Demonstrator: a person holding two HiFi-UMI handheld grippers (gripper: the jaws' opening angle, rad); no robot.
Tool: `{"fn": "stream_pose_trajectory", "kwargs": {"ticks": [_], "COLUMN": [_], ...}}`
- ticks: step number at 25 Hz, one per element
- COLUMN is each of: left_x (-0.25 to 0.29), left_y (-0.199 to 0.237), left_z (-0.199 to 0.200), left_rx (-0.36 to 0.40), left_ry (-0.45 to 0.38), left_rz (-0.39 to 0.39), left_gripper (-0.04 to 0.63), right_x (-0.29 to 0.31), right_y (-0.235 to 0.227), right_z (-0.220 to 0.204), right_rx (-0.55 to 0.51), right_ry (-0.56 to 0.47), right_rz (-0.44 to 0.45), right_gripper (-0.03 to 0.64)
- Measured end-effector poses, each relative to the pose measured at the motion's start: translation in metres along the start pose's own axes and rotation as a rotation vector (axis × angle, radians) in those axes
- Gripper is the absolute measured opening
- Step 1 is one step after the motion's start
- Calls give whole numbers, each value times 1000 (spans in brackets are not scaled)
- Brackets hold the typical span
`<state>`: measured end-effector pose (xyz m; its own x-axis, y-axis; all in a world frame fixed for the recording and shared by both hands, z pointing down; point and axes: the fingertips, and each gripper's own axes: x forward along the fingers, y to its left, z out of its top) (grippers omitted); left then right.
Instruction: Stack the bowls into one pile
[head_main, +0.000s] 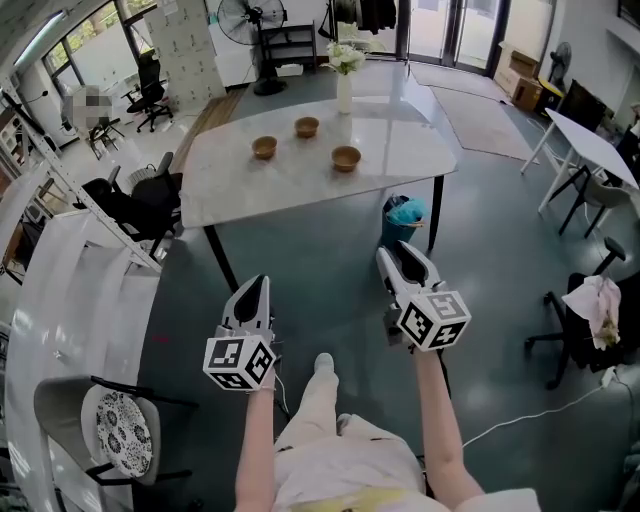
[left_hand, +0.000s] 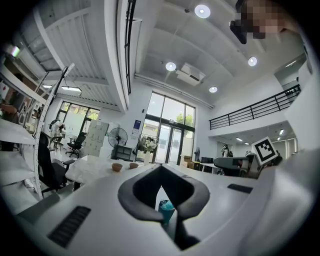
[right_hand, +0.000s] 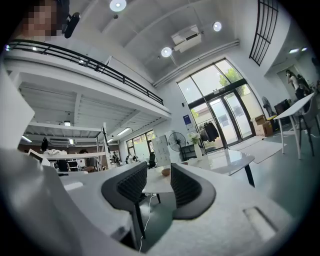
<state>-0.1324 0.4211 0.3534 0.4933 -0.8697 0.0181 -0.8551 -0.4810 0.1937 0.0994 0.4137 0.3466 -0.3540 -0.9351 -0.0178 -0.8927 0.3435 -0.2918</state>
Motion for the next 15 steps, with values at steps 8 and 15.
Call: {"fn": "stream_pose_trajectory", "kwargs": {"ticks": [8, 15], "left_x": [64, 127], "left_y": [34, 67], "left_z": [-5, 6], "left_rx": [-29, -40], "left_ry": [22, 37], "left_rz": [-21, -61], "left_gripper": [0, 0], "right_x": [61, 121], "right_y": [-30, -52], "right_z": [-8, -1], "right_rx": [26, 42], "right_ry": [20, 20], "right_rz": [-34, -79], "right_gripper": [133, 133]}}
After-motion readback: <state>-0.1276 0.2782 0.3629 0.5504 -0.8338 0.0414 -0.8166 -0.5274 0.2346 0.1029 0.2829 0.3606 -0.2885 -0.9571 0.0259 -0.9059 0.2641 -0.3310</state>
